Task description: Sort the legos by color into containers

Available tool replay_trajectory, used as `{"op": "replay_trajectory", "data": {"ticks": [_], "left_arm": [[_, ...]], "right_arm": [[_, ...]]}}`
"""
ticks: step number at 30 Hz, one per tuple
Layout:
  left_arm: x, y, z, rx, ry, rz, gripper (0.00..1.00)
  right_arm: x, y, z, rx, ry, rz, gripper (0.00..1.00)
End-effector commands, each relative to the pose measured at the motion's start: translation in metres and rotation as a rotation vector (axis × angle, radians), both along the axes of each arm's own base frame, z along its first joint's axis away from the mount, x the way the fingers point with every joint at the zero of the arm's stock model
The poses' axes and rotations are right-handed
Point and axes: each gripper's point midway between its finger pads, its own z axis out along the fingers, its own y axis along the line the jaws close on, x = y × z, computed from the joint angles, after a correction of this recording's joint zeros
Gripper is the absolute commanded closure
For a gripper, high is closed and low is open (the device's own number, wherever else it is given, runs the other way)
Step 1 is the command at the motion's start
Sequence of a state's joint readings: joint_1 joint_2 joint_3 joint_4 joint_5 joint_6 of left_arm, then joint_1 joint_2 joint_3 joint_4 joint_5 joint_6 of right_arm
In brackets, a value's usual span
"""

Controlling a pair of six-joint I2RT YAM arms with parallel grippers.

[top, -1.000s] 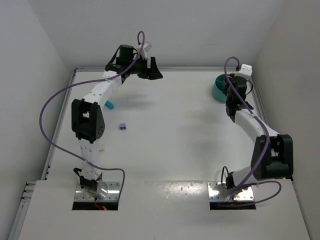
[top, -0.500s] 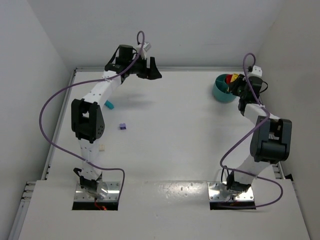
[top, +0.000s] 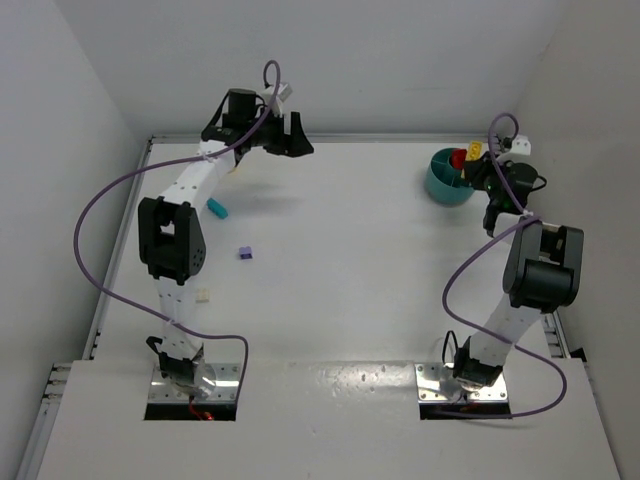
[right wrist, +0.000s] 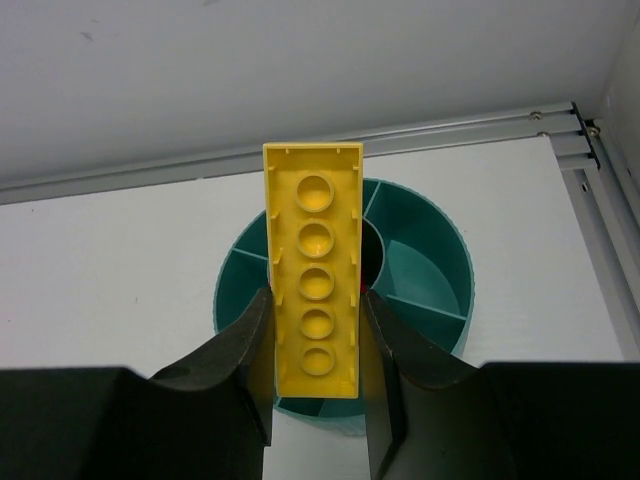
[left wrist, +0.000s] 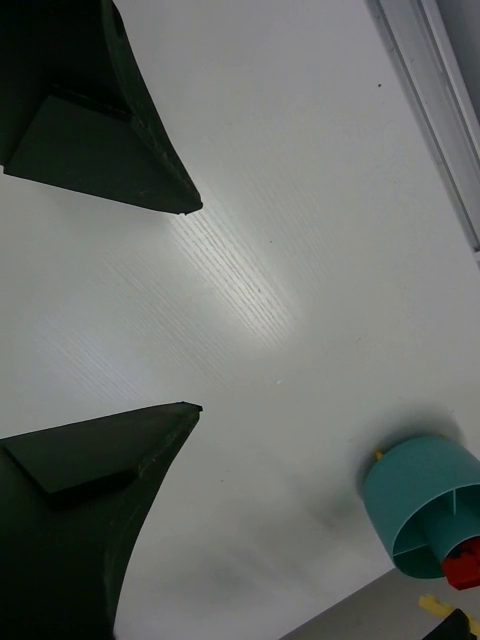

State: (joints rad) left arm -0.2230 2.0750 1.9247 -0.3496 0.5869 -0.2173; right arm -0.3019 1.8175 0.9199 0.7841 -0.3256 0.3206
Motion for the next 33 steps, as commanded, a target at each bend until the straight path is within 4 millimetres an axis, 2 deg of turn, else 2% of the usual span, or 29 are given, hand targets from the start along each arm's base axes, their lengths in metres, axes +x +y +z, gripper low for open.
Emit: {"op": "replay_trajectory", "data": {"ticks": [1,3,9,13,14,17,20,27,29,33], "left_arm": [[0.003,0.005,0.014,0.003,-0.058,0.005,0.18],[0.003,0.005,0.014,0.003,-0.058,0.005,0.18],[0.001,0.007,0.013,0.015,-0.056,0.009,0.18],[-0.001,0.009,0.009,0.027,-0.053,0.014,0.18],[-0.002,0.009,0.014,0.025,-0.062,0.014,0.18],[-0.003,0.01,0.01,0.033,-0.059,0.01,0.17],[-0.003,0.011,0.014,0.035,-0.069,0.018,0.17],[-0.007,0.008,0.011,0.047,-0.067,0.013,0.17],[-0.007,0.008,0.011,0.047,-0.067,0.013,0.17],[-0.008,0.005,0.01,0.056,-0.075,0.008,0.15]], "right_arm": [[0.004,0.006,0.03,-0.086,-0.151,0.068,1.0],[0.001,0.003,0.02,-0.079,-0.131,0.068,1.0],[0.001,0.002,0.02,-0.073,-0.141,0.076,1.0],[0.001,-0.003,0.011,-0.067,-0.123,0.068,1.0],[0.001,-0.003,0.011,-0.067,-0.123,0.068,1.0],[0.001,-0.004,0.007,-0.064,-0.114,0.068,1.0],[0.005,-0.006,0.001,-0.063,-0.11,0.059,1.0],[0.012,-0.009,0.001,-0.066,-0.118,0.058,1.0],[0.014,-0.01,0.007,-0.073,-0.137,0.058,1.0],[0.015,-0.01,0.002,-0.07,-0.127,0.058,0.99]]}}
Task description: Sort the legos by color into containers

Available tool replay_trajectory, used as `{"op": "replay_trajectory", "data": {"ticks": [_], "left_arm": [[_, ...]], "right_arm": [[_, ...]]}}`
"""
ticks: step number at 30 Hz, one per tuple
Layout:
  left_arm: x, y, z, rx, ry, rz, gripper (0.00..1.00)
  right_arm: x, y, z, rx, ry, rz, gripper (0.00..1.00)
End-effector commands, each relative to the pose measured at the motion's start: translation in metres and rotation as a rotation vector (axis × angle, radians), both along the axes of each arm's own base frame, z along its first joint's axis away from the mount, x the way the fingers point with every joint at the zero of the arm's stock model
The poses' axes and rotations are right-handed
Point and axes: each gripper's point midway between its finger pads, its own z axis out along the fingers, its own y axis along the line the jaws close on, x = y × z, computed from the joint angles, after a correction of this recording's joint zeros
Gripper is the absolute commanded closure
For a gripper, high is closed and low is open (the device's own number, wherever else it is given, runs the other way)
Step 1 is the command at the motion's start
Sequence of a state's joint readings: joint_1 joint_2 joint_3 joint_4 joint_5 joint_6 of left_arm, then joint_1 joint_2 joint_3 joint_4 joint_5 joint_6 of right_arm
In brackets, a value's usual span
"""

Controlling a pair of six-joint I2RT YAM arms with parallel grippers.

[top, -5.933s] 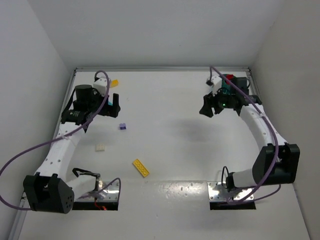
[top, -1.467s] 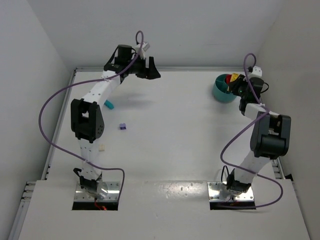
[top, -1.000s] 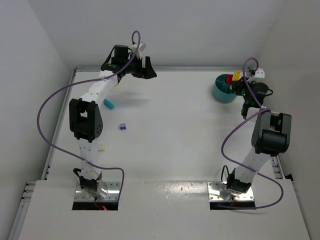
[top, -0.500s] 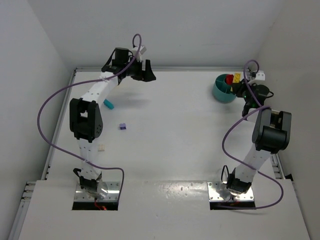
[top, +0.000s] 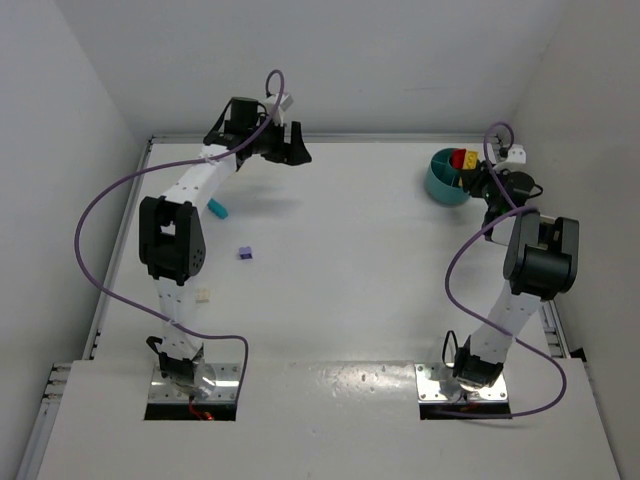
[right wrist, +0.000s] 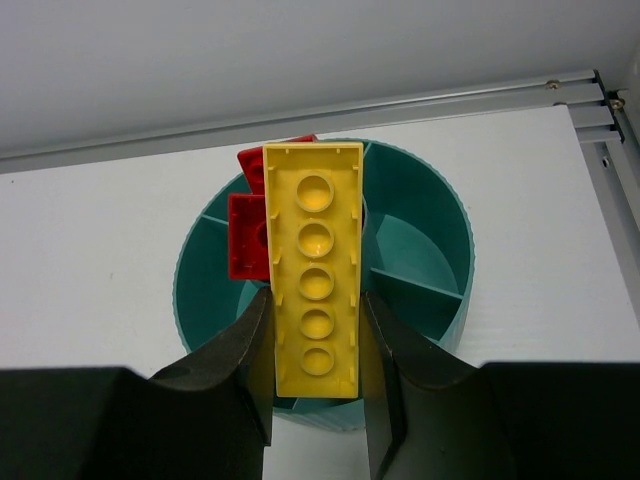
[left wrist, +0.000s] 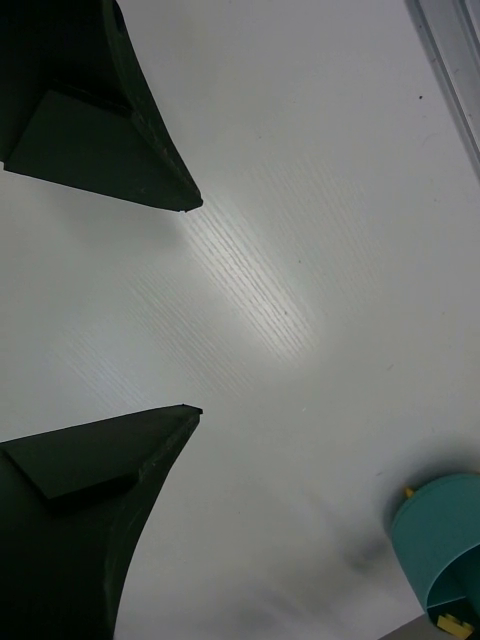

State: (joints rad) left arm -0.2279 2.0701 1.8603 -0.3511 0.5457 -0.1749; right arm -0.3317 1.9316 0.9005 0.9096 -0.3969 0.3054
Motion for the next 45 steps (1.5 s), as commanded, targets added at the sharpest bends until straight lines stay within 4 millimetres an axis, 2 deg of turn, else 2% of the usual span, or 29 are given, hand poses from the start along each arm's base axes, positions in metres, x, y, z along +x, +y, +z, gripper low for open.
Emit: {"op": "replay_trajectory", "data": {"ticks": [1,12,14,16,19,21,22,24,27,28,35,38,39,41,42,43,44,45], "left_arm": [[-0.003,-0.001,0.038,-0.002,-0.1,-0.007,0.15],[-0.006,-0.005,0.036,0.005,-0.098,-0.02,0.14],[-0.006,-0.005,0.036,0.005,-0.098,-0.02,0.14],[-0.006,-0.004,0.032,0.012,-0.09,-0.012,0.14],[-0.007,-0.003,0.037,0.01,-0.098,-0.012,0.14],[-0.007,-0.003,0.037,0.01,-0.098,-0.012,0.14],[-0.007,-0.003,0.037,0.01,-0.098,-0.012,0.14],[-0.007,-0.003,0.037,0.01,-0.098,-0.012,0.13],[-0.007,-0.003,0.037,0.01,-0.098,-0.012,0.13],[-0.007,-0.003,0.037,0.01,-0.098,-0.012,0.13],[-0.009,-0.004,0.037,0.005,-0.098,-0.02,0.13],[-0.009,-0.004,0.037,0.005,-0.098,-0.02,0.13],[-0.009,-0.004,0.037,0.005,-0.098,-0.02,0.13],[-0.012,-0.004,0.033,0.008,-0.086,-0.02,0.13],[-0.012,-0.001,0.039,0.013,-0.099,-0.007,0.13],[-0.011,0.006,0.037,0.012,-0.085,0.022,0.13],[-0.007,0.016,0.029,0.031,-0.074,0.059,0.13],[-0.006,0.023,0.037,0.028,-0.083,0.085,0.13]], "right_arm": [[0.014,-0.005,0.04,-0.067,-0.142,0.016,0.99],[0.013,-0.001,0.045,-0.076,-0.17,0.034,0.94],[0.013,-0.002,0.04,-0.082,-0.162,0.034,0.93],[0.013,-0.002,0.035,-0.079,-0.154,0.035,0.89],[0.015,-0.001,0.039,-0.081,-0.162,0.044,0.73],[0.015,-0.002,0.034,-0.087,-0.155,0.044,0.69],[0.015,0.0,0.034,-0.087,-0.155,0.055,0.64],[0.013,0.001,0.03,-0.094,-0.148,0.056,0.58],[0.013,0.001,0.03,-0.094,-0.148,0.056,0.39],[0.013,0.0,0.03,-0.103,-0.149,0.056,0.36],[0.009,0.003,0.03,-0.103,-0.15,0.065,0.32],[0.004,0.007,0.041,-0.1,-0.167,0.075,0.33],[0.001,0.002,0.059,-0.114,-0.199,0.064,0.33],[-0.009,0.002,0.063,-0.103,-0.195,0.062,0.33],[-0.013,0.004,0.066,-0.102,-0.194,0.062,0.34],[-0.018,0.001,0.069,-0.092,-0.188,0.053,0.34],[-0.026,0.004,0.084,-0.1,-0.208,0.053,0.34],[-0.032,0.001,0.09,-0.103,-0.21,0.042,0.34]]}}
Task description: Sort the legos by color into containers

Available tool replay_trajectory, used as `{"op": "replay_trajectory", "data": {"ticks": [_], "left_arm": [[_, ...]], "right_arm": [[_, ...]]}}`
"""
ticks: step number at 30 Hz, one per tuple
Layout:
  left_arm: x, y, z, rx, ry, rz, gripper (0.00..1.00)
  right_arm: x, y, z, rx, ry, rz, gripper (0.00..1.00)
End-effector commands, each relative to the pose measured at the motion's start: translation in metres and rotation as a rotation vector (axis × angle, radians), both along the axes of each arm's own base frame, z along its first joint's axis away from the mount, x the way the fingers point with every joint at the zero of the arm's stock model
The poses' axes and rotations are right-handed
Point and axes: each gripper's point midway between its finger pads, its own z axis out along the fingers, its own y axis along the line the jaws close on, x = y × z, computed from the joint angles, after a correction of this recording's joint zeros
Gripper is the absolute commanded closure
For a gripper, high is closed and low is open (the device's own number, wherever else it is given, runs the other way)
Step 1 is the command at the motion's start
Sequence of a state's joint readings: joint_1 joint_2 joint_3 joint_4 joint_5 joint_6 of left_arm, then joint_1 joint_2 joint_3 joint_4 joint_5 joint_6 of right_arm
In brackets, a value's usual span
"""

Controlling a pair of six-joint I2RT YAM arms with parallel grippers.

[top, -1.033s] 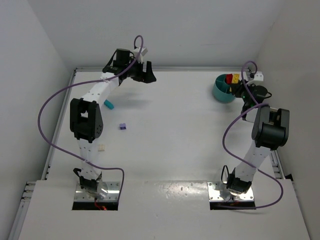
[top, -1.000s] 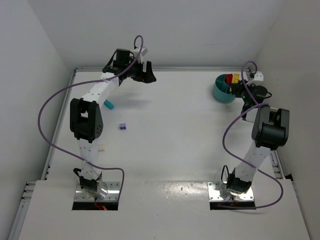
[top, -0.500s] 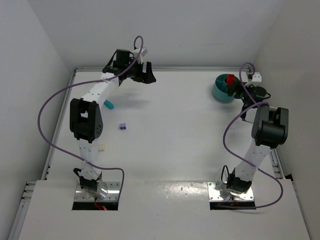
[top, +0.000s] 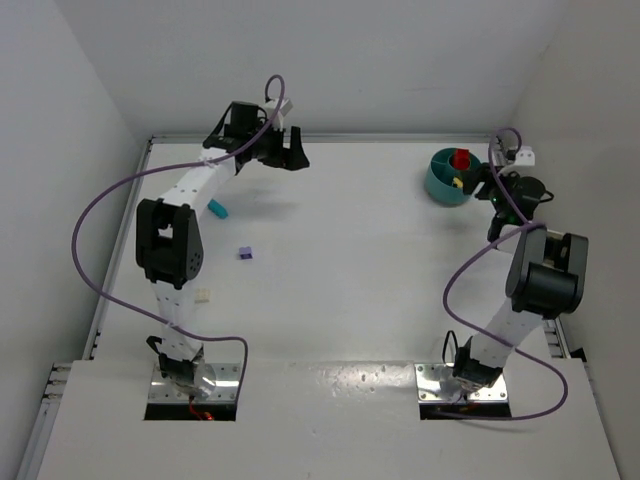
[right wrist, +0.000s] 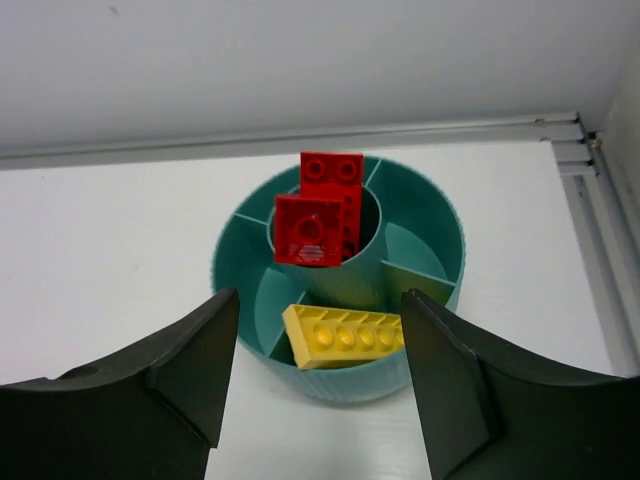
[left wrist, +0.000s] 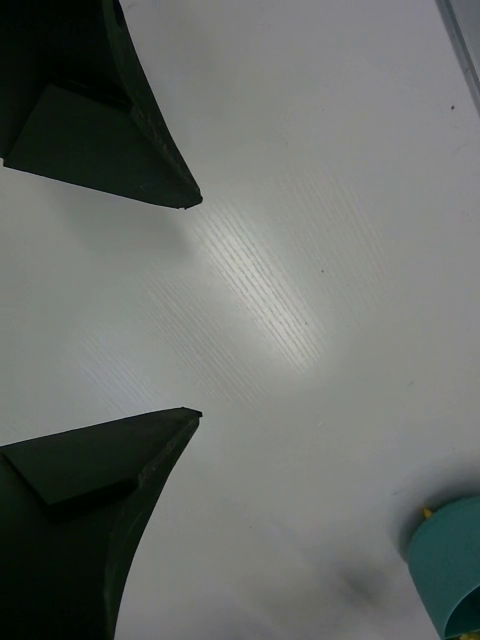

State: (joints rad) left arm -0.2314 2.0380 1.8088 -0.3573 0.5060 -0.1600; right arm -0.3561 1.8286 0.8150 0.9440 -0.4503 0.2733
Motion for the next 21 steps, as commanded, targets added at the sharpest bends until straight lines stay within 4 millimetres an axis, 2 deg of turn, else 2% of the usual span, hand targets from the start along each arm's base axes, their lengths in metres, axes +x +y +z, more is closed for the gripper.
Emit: {"op": "replay_trajectory", "data": {"ticks": [1,2,3,4,5,6,7,8,9,10,11,13,14,16,17,19,21], "left_arm": [[0.0,0.02,0.048,-0.003,-0.089,0.088,0.13],[0.009,0.044,0.044,0.029,-0.087,0.165,0.12],[0.014,0.054,0.048,0.041,-0.096,0.201,0.12],[0.018,0.067,0.051,0.061,-0.097,0.246,0.12],[0.028,0.091,0.045,0.114,-0.098,0.318,0.12],[0.037,0.1,0.064,0.14,-0.147,0.334,0.12],[0.038,0.112,0.034,0.246,-0.083,0.302,0.12],[0.044,0.125,0.031,0.301,-0.072,0.304,0.12],[0.056,0.134,0.057,0.34,-0.134,0.302,0.12],[0.047,0.138,0.039,0.407,-0.068,0.248,0.12],[0.055,0.155,0.016,0.488,-0.056,0.199,0.12],[0.058,0.173,0.011,0.537,-0.061,0.189,0.12],[0.059,0.186,-0.006,0.574,-0.042,0.168,0.12],[0.062,0.201,-0.019,0.607,-0.033,0.152,0.12],[0.065,0.209,-0.024,0.624,-0.038,0.148,0.12],[0.069,0.225,-0.043,0.612,-0.014,0.136,0.12],[0.072,0.239,-0.051,0.611,-0.014,0.119,0.12]], "right_arm": [[-0.016,0.0,0.065,-0.046,-0.128,0.012,0.36],[-0.022,0.005,0.08,-0.05,-0.138,0.022,0.36],[-0.023,0.005,0.085,-0.057,-0.122,0.023,0.38],[-0.025,0.006,0.078,-0.041,-0.023,0.036,0.4],[-0.025,0.018,0.079,-0.055,0.019,0.073,0.4],[-0.027,0.02,0.08,-0.08,0.053,0.098,0.41],[-0.029,0.023,0.079,-0.054,0.125,0.121,0.41],[-0.031,0.026,0.081,-0.038,0.154,0.138,0.42],[-0.032,0.035,0.077,-0.038,0.19,0.184,0.42],[-0.029,0.037,0.087,-0.049,0.194,0.211,0.42],[-0.036,0.042,0.072,-0.027,0.262,0.247,0.42],[-0.037,0.046,0.073,-0.029,0.283,0.281,0.42],[-0.04,0.049,0.071,-0.018,0.294,0.294,0.42],[-0.043,0.054,0.069,-0.017,0.298,0.304,0.42],[-0.043,0.054,0.075,-0.027,0.28,0.303,0.42],[-0.043,0.057,0.073,-0.038,0.287,0.307,0.42],[-0.047,0.058,0.067,-0.033,0.314,0.311,0.42]]}}
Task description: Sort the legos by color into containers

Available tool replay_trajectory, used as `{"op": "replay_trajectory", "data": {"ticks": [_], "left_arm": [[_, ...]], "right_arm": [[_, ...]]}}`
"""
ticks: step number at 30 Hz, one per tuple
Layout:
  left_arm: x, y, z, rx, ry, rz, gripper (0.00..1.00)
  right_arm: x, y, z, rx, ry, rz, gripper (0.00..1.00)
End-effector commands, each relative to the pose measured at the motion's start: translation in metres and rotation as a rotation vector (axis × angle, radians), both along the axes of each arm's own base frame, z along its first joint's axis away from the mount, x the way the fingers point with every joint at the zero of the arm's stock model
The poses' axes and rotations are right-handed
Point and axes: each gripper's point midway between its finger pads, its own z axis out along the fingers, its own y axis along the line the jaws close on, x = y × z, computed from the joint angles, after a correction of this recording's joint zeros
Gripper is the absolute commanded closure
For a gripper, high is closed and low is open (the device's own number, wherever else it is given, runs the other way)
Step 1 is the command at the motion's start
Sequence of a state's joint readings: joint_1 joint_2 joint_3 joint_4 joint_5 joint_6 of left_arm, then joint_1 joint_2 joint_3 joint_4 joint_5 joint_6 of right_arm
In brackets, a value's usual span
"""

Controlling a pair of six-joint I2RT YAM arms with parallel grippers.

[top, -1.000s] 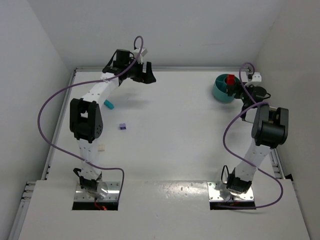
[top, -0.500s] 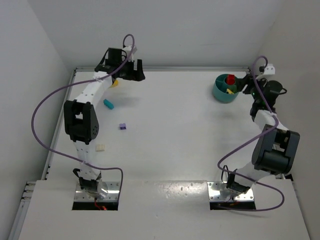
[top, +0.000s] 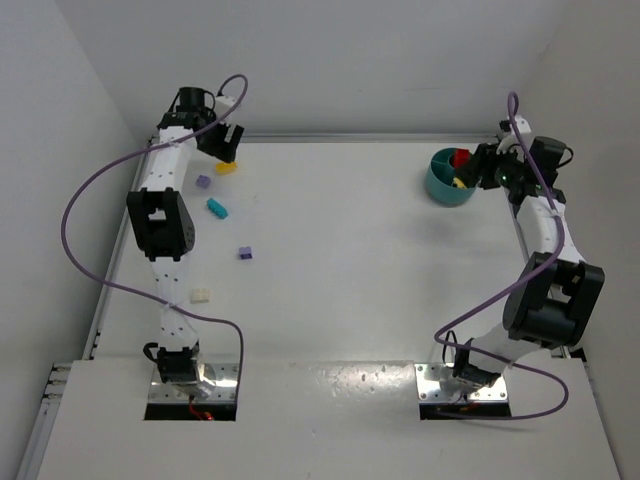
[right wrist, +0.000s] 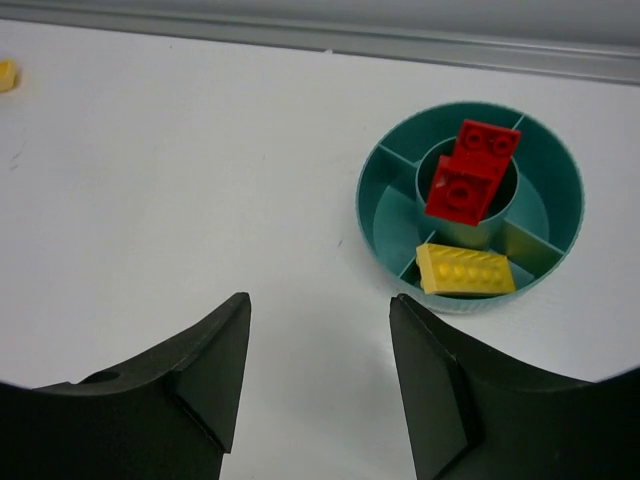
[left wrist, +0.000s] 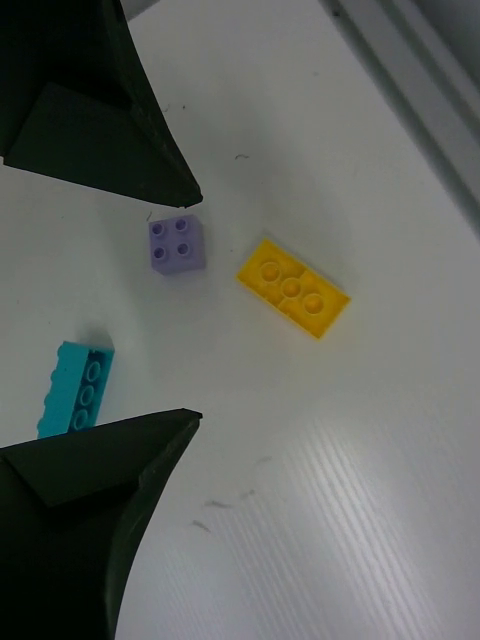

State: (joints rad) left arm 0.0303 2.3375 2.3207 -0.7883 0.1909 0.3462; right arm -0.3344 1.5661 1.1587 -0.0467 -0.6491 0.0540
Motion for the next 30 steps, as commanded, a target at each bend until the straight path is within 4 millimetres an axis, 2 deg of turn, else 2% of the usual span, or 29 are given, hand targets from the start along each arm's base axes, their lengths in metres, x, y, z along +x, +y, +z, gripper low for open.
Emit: {"op": "replay_trajectory", "data": {"ticks": [1,3,6,7,9,12,13,14,16,18,19,22,23,25,27,28,30], "left_arm": [[0.0,0.022,-0.013,0.021,0.019,-0.091,0.12],[0.003,0.024,-0.029,0.013,0.032,-0.118,0.12],[0.008,0.021,-0.042,0.016,0.033,-0.161,0.12],[0.01,0.021,-0.041,0.018,0.023,-0.161,0.12],[0.015,0.022,-0.053,0.026,0.021,-0.17,0.12],[0.02,0.018,-0.055,0.016,0.001,-0.197,0.12],[0.02,0.016,-0.068,0.008,0.018,-0.215,0.12],[0.023,0.014,-0.066,0.003,0.003,-0.222,0.12],[0.03,0.015,-0.077,-0.001,-0.005,-0.216,0.12],[0.037,0.015,-0.078,-0.002,-0.027,-0.209,0.12],[0.036,0.015,-0.088,-0.005,-0.012,-0.209,0.12],[0.046,0.017,-0.088,-0.003,-0.046,-0.186,0.12],[0.05,0.018,-0.082,0.001,-0.065,-0.186,0.12],[0.053,0.018,-0.093,-0.006,-0.062,-0.18,0.1],[0.056,0.018,-0.094,-0.004,-0.071,-0.18,0.1],[0.056,0.018,-0.094,-0.004,-0.071,-0.18,0.1],[0.053,0.016,-0.099,-0.007,-0.062,-0.197,0.15]], "right_arm": [[-0.007,0.009,-0.003,-0.015,0.021,0.053,0.42],[-0.009,0.011,-0.005,-0.015,0.025,0.069,0.42],[-0.008,0.01,-0.005,-0.033,0.017,0.077,0.42],[-0.008,0.01,-0.005,-0.033,0.017,0.077,0.42],[-0.007,0.01,-0.003,-0.036,0.008,0.076,0.41],[-0.007,0.01,-0.003,-0.036,0.008,0.076,0.41],[-0.007,0.014,-0.003,-0.037,0.008,0.085,0.41],[-0.006,0.013,-0.002,-0.04,0.0,0.085,0.41],[-0.003,0.011,-0.002,-0.045,0.0,0.076,0.41],[0.002,0.008,0.003,-0.054,-0.01,0.068,0.41],[0.002,0.008,0.003,-0.064,-0.014,0.072,0.41],[0.005,0.005,0.01,-0.072,-0.024,0.064,0.41],[0.006,0.005,0.006,-0.069,-0.015,0.064,0.41],[0.007,0.003,0.005,-0.081,-0.017,0.059,0.41],[0.008,0.003,0.009,-0.085,-0.026,0.059,0.41],[0.009,0.002,0.005,-0.081,-0.016,0.06,0.41],[0.009,0.007,0.005,-0.081,-0.016,0.069,0.41]]}}
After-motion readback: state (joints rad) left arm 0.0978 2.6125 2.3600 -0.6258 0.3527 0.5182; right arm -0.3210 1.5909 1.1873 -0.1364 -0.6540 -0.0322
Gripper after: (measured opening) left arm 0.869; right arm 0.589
